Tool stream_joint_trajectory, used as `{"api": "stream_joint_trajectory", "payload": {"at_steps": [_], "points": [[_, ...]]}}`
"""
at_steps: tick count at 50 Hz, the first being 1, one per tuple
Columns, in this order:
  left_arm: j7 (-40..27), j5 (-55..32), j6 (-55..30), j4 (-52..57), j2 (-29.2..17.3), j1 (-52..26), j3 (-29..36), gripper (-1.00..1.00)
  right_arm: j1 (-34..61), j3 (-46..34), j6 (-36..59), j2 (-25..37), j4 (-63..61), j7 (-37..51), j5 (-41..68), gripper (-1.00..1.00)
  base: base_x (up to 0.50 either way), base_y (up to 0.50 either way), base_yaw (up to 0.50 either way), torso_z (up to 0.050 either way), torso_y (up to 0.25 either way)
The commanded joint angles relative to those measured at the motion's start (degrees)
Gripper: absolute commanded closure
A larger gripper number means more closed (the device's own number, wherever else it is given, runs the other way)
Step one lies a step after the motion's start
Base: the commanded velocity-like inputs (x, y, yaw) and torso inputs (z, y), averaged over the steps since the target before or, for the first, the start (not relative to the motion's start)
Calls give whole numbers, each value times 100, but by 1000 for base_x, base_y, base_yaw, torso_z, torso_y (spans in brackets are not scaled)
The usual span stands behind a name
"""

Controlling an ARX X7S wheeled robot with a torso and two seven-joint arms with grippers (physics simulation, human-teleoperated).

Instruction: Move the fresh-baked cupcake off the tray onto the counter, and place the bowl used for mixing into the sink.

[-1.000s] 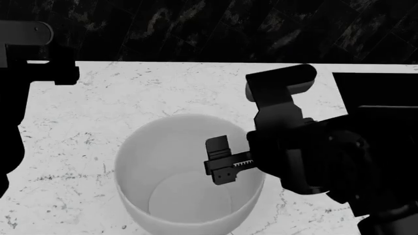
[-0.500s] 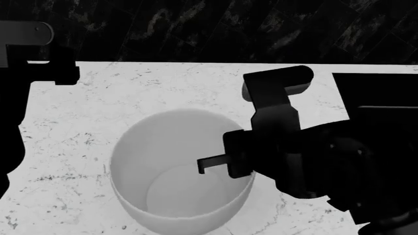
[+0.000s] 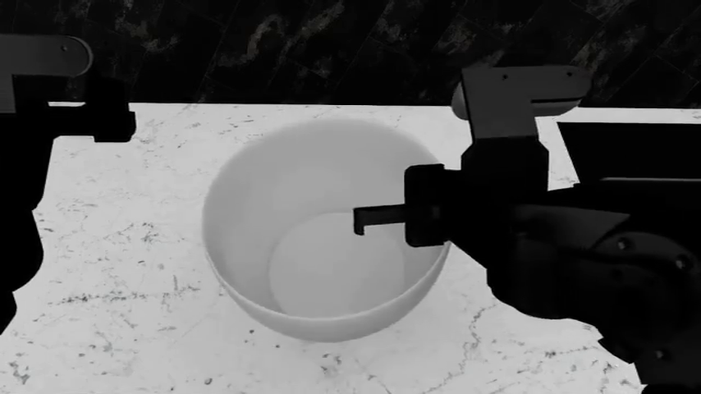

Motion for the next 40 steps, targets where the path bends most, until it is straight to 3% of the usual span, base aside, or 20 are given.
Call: {"api": "stream_joint_trajectory", "payload": {"at_steps": [1,19,33,40], "points": [[92,-44,51,-13,4,9,-35,-100,-65,353,-138,136,-326,270,169,100,0,0,0,0,0],[9,-92,-82,183,-63,49,-68,-100,-187,296,-593,341,-708,136,-241,100,0,0,0,0,0],[19,-97,-79,154,-39,-5,-26,-100,-70,277,-643,361,-668,172,-328,100,-492,-1,0,0,0],[43,-92,-20,77,-27,-19,-5,-100,-101,334,-838,372,-724,151,-406,100,0,-112,0,0,0]]}}
